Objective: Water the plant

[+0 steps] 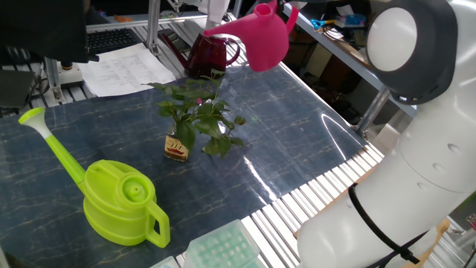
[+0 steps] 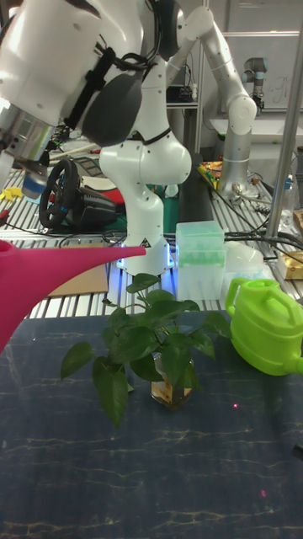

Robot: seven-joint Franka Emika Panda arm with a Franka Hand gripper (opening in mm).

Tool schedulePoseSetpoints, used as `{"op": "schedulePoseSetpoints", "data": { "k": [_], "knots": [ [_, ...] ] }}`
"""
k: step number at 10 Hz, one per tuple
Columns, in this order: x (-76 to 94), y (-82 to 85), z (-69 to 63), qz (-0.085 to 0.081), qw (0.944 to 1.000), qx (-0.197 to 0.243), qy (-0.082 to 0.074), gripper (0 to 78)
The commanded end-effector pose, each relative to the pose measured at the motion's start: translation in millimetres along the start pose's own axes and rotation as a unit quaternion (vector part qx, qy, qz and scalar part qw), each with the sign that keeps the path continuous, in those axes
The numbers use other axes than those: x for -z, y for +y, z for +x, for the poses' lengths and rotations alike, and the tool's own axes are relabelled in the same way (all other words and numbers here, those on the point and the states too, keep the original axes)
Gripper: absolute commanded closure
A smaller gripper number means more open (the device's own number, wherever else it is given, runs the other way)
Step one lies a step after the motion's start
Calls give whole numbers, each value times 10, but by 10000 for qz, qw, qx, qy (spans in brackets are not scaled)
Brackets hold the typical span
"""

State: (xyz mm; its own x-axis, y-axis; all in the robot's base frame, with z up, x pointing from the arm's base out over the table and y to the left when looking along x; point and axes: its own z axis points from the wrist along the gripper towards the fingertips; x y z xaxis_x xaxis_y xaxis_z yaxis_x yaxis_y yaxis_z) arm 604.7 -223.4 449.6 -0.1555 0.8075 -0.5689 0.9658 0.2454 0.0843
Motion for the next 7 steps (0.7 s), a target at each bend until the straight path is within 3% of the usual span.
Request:
{"op": "schedulePoseSetpoints", "data": {
  "k": [1, 4, 5, 6, 7],
  "knots": [
    [96, -20, 31, 39, 9996, -6, -265, 764],
    [138, -33, 67, 76, 9989, 18, -471, 764],
    [138, -33, 67, 76, 9989, 18, -471, 764],
    [156, -40, 75, 72, 9980, 71, -621, 764],
    [169, -44, 79, 74, 9977, 81, -673, 764]
  ]
}}
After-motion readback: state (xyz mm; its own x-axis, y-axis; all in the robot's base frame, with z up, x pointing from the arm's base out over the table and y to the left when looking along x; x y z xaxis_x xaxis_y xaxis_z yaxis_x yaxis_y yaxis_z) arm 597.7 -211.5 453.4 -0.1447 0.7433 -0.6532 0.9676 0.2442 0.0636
